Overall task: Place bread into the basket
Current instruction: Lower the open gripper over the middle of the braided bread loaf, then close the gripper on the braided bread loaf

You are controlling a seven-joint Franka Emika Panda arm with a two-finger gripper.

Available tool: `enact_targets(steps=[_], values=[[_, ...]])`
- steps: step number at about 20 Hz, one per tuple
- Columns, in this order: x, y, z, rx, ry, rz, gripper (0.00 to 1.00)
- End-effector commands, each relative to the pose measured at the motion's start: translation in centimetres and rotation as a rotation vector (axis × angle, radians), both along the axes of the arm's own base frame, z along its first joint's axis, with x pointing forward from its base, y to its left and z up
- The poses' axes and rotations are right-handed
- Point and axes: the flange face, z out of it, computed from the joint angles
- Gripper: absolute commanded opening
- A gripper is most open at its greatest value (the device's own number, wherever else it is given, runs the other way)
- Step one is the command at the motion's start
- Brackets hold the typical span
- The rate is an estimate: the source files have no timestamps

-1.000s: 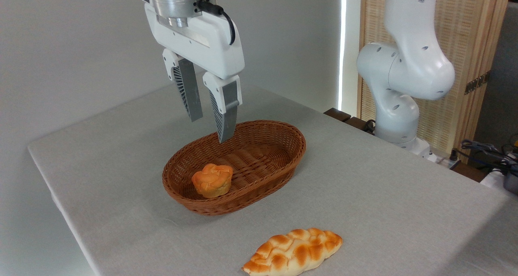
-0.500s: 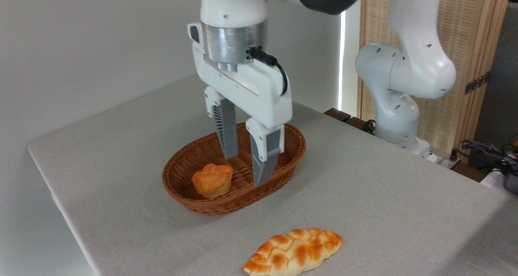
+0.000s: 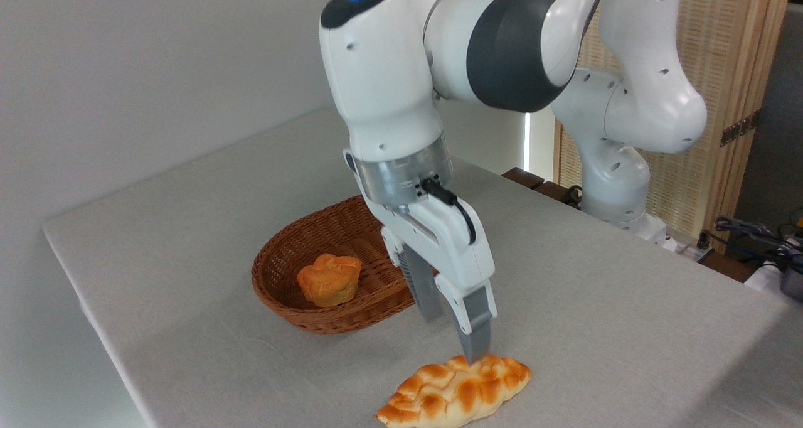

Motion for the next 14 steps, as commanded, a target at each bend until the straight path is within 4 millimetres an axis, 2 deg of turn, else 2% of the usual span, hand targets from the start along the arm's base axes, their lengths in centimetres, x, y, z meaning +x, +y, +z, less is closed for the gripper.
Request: enact_targets(steps=[1,4,5,14], values=[[-0.1,1.7,-1.6,0.056,0.011,-0.026,1.0],[0.9,2.2,-4.9,0.058,-0.015,-0.03,1.0],[0.8,2.2,-5.4,0.057,-0.014,-0.03,1.0],[1.0,1.9,-5.6,0.047,-0.021,-0.03,1.0]])
